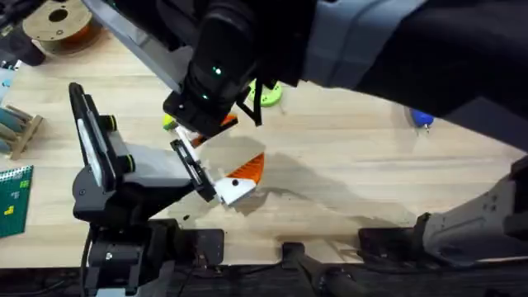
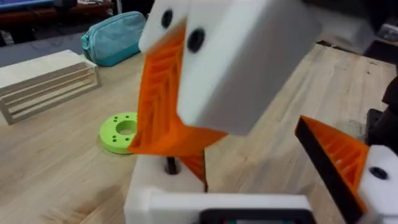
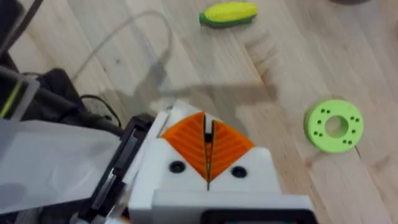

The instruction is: Pick up the gripper from the table and insert it into the empty holder that is missing its gripper. Then pick up a screw, insert it into the mounting hole, and use the screwdriver to tighten it. Finally, clean up the table by picking up the vegetable and placing it into the bucket.

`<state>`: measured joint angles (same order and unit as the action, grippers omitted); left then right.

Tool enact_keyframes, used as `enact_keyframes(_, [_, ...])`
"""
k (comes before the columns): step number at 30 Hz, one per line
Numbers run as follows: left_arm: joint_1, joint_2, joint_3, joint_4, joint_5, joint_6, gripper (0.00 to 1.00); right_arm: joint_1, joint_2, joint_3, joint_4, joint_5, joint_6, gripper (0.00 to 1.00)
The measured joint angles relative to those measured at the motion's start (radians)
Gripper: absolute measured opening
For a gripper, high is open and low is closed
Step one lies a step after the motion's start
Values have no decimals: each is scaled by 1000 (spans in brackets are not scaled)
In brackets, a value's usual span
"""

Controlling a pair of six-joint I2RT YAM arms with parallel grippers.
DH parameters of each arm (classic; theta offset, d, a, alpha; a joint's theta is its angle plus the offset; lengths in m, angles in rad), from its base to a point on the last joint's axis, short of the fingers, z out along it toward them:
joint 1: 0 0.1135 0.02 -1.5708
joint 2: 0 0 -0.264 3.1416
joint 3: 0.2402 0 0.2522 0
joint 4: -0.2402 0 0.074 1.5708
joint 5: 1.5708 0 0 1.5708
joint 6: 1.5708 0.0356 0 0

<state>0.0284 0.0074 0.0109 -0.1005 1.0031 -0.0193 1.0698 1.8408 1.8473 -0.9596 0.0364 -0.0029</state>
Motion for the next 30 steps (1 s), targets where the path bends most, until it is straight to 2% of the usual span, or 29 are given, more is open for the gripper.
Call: enact_keyframes(30, [0, -1, 0, -1, 10, 1, 927, 56, -2, -5, -17, 33, -4, 5])
